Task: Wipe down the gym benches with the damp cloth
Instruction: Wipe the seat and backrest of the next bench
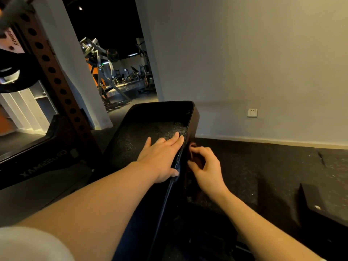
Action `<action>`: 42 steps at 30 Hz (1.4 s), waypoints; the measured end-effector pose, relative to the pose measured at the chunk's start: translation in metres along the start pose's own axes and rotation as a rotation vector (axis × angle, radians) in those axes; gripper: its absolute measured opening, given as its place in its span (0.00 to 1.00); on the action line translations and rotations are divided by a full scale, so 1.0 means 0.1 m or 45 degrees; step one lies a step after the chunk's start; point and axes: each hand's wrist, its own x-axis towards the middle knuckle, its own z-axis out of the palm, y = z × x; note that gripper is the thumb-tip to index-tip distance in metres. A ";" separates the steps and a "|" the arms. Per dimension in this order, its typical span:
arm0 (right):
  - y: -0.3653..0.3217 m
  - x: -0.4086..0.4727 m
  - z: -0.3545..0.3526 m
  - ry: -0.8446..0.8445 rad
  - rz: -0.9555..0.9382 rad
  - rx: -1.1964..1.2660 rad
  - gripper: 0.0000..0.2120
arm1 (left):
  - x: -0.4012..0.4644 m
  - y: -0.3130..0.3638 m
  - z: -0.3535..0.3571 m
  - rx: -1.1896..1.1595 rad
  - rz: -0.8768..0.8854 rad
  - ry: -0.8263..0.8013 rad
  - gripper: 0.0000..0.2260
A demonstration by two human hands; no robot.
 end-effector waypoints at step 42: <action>-0.25 -1.46 0.44 -0.021 0.246 0.033 0.20 | -2.26 0.03 1.49 -0.582 -0.090 0.166 0.34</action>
